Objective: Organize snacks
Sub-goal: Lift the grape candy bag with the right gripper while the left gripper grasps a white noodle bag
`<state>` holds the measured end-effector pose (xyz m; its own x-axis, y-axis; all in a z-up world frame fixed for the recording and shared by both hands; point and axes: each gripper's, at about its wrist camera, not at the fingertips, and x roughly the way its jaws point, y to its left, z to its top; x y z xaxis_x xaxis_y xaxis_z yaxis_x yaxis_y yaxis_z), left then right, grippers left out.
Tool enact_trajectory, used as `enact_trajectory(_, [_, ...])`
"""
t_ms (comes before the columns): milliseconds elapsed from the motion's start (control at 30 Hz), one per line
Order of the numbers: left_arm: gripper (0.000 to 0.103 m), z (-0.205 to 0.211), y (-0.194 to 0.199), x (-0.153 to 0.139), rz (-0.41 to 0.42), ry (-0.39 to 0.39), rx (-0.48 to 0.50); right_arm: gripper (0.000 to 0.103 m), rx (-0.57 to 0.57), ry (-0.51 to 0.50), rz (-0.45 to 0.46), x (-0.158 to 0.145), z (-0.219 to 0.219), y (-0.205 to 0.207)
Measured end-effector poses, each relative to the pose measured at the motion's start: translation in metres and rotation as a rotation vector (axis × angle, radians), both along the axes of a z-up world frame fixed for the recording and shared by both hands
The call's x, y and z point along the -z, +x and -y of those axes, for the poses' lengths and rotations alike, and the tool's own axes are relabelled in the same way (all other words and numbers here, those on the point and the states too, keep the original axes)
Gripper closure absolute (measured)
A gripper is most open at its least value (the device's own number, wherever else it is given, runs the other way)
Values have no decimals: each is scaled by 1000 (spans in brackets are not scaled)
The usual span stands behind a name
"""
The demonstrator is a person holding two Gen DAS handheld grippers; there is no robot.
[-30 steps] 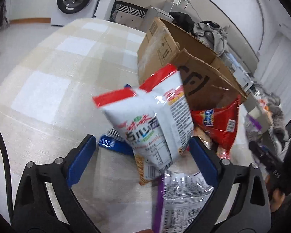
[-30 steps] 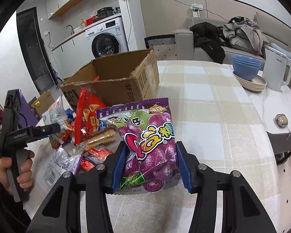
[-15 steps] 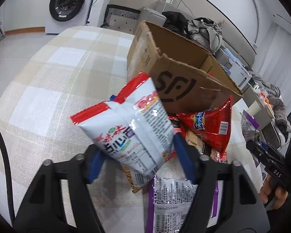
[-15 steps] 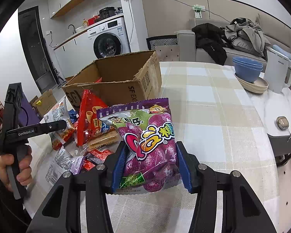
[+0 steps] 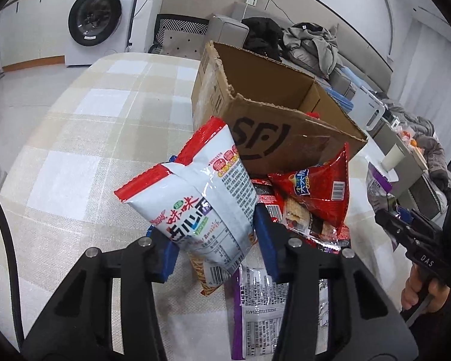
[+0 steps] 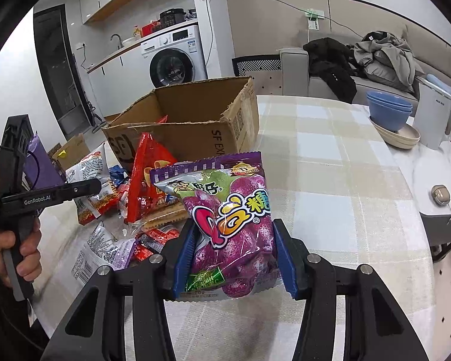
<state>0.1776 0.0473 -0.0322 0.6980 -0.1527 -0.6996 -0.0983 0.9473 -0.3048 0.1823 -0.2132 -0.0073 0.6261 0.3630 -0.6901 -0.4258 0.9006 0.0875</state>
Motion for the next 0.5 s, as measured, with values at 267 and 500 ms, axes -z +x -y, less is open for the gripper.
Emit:
enact_trajectory(267, [62, -6, -14, -14, 35, 13, 5, 53, -19, 1, 13, -1, -5, -2])
enact_trajectory(500, [63, -6, -25, -32, 74, 25, 0, 53, -29, 12, 35, -6, -7, -6])
